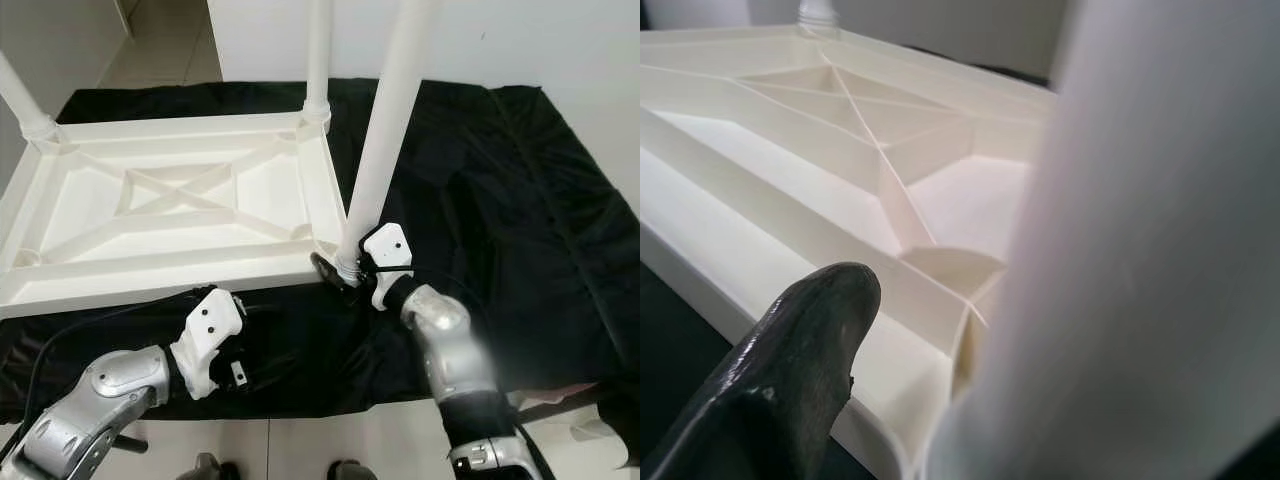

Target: Building children table

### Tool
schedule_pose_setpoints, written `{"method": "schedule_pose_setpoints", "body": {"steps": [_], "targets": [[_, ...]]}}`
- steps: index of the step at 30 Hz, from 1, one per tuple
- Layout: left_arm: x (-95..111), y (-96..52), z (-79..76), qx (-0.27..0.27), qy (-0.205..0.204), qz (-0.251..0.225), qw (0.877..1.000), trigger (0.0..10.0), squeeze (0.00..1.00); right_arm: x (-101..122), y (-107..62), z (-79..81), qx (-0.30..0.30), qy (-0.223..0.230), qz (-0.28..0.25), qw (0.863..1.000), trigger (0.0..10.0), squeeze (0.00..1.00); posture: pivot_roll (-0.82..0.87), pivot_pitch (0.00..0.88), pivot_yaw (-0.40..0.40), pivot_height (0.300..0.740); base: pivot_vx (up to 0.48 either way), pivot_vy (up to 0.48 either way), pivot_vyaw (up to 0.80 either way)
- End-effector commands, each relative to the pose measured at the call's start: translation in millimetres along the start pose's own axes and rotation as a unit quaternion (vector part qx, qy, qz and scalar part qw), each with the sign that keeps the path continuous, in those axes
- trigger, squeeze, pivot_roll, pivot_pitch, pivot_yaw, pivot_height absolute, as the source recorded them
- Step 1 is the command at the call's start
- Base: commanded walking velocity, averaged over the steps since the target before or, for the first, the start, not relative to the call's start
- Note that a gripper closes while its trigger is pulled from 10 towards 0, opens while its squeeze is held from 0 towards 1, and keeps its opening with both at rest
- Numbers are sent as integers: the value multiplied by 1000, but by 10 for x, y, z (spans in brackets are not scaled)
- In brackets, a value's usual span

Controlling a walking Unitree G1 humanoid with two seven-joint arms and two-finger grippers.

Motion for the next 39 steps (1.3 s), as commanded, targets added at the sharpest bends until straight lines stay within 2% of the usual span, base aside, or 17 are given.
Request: {"method": "schedule_pose_setpoints", "body": {"steps": [1,5,6,17,18,19,21,22,29,30,31,33,34,39], "targets": [[-30,4,-58,-44,4,10,999,10000,0,-19,-8,17,13,-2,2,1000,10000,0,-8,50,5,740,0,0,0],[-12,28,-32,-45,11,8,999,10000,0,-1,-15,-22,26,-9,-2,1000,10000,0,-13,37,6,740,0,0,0],[26,59,-9,-48,14,0,999,10000,0,4,-31,-63,46,-12,0,999,10000,0,-16,36,7,740,0,0,0],[17,112,-1,-43,10,-7,999,10000,0,-115,-56,-101,55,1,18,998,10000,0,-20,37,6,740,0,0,0],[20,121,14,-37,8,-10,999,10000,0,-154,-55,-93,55,6,22,998,3686,0,-21,33,8,740,0,0,0],[21,129,26,-32,6,-12,999,10000,0,-183,-55,-88,57,10,25,998,3098,0,-21,33,8,740,0,0,0],[21,129,26,-32,6,-12,999,10000,0,-183,-55,-88,57,10,25,998,3098,0,-21,33,8,740,0,0,0],[19,142,39,-29,7,-14,999,10000,0,-258,-54,-62,59,23,33,997,0,0,-20,26,7,740,0,0,0],[24,149,53,-28,11,-15,999,10000,0,-318,-40,-2,64,35,37,997,0,0,-18,23,4,740,0,0,0],[23,143,54,-27,11,-15,999,10000,0,-318,-39,-4,45,33,36,998,3059,0,-16,21,3,740,0,0,0],[23,140,55,-26,11,-15,999,10000,0,-317,-40,-15,31,31,35,998,9490,0,-16,21,3,740,0,0,0],[22,138,55,-25,11,-15,1000,10000,0,-315,-41,-30,17,30,34,999,9490,0,-16,21,3,740,0,0,0],[22,134,55,-24,9,-17,1000,10000,0,-313,-26,-21,4,48,34,998,10000,0,-16,22,1,740,0,0,0],[22,131,54,-23,5,-20,1000,10000,0,-267,21,32,-33,79,30,996,10000,0,-18,23,0,740,0,0,0]]}}
Point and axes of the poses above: a point about 5 cm out from each wrist's last joint towards the gripper, its own y axis pointing out of the wrist towards the gripper, its own x axis along the axis of the wrist's last joint, z = x × y, the point moved 1 cm from there along y, pointing out of the wrist towards the gripper, and after that the axes turned 6 degrees about -y, right-handed, at the moved point
